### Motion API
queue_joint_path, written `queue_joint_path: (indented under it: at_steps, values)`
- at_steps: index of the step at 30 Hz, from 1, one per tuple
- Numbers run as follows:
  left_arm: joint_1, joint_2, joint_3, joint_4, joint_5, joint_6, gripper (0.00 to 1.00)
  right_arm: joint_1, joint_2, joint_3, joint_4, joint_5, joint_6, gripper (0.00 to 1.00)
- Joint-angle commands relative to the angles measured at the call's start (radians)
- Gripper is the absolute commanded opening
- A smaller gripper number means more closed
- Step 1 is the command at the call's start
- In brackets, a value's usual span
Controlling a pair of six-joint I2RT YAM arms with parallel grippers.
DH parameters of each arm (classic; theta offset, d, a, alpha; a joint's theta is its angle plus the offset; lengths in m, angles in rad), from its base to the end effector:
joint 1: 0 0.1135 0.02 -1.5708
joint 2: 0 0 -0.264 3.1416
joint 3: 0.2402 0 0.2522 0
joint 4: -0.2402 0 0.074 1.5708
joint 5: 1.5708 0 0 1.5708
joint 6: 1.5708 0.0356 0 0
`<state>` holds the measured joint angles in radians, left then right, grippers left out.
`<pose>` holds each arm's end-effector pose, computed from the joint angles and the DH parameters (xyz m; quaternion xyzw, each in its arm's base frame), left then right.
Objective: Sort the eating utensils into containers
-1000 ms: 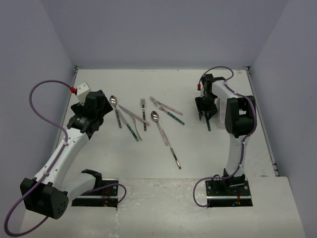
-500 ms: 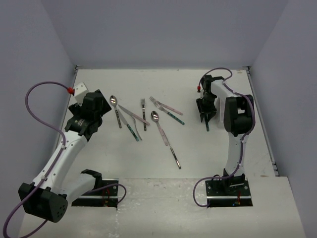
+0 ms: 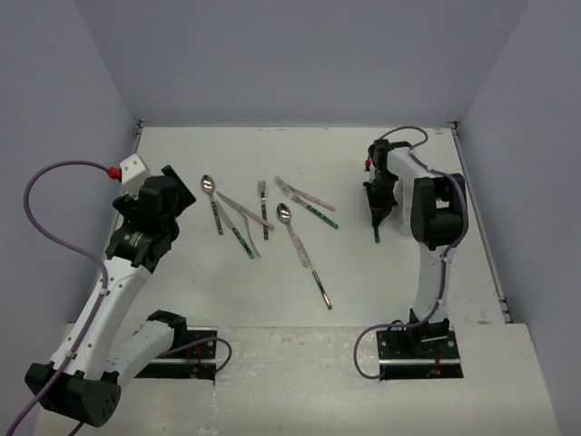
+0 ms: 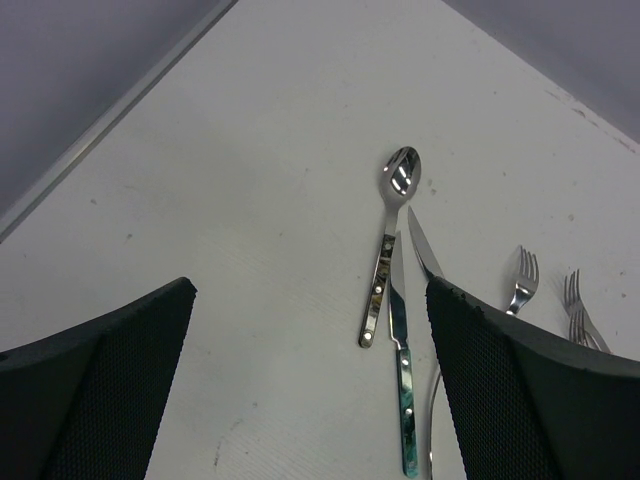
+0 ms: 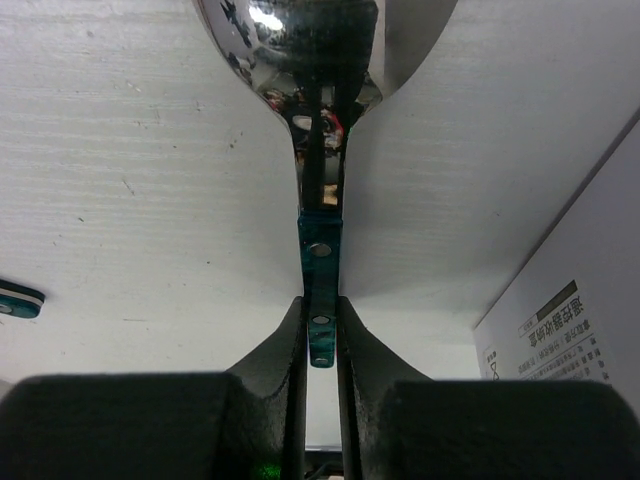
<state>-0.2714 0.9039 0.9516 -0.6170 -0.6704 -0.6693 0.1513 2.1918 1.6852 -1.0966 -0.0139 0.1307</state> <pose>0.1835 -0.0281 0.3376 -0.3185 0.7808 0.0518 0.5349 0.4086 0.0628 0.1523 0.0102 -0.9998 -0.0046 0.0170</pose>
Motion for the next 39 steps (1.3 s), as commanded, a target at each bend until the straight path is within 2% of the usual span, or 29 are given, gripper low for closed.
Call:
queue_joint_path:
  at_steps: [1, 2, 6, 14, 24, 28, 32, 36, 39]
  values:
    - [-0.003, -0.020, 0.024, 0.000, -0.047, -0.004, 1.00, -0.006, -0.046, -0.019, 0.012, 0.012, 0.021, 0.04]
    - [-0.003, -0.026, 0.024, 0.000, -0.043, -0.004, 1.00, -0.004, -0.047, -0.019, 0.014, 0.012, 0.021, 0.00]
    - [-0.003, -0.037, 0.012, -0.003, -0.035, -0.006, 1.00, -0.002, -0.078, -0.064, 0.053, 0.012, 0.009, 0.00]
    - [-0.003, -0.040, 0.029, -0.010, -0.008, -0.003, 1.00, 0.039, -0.204, -0.186, 0.268, 0.075, -0.060, 0.00]
    - [-0.003, -0.049, 0.021, -0.009, 0.017, -0.003, 1.00, 0.053, -0.449, -0.349, 0.530, -0.060, -0.123, 0.00]
    - [-0.003, -0.045, 0.022, -0.003, 0.025, -0.001, 1.00, 0.054, -0.556, -0.427, 0.676, -0.104, -0.201, 0.00]
    - [-0.003, -0.043, 0.022, 0.003, 0.034, 0.000, 1.00, 0.051, -0.712, -0.485, 0.834, -0.084, -0.244, 0.00]
    - [-0.003, -0.043, 0.015, 0.014, 0.048, 0.002, 1.00, 0.042, -0.791, -0.502, 0.983, -0.023, -0.299, 0.00]
    - [-0.003, -0.043, 0.006, 0.016, 0.054, -0.004, 1.00, 0.005, -0.819, -0.502, 1.024, -0.046, -0.324, 0.00]
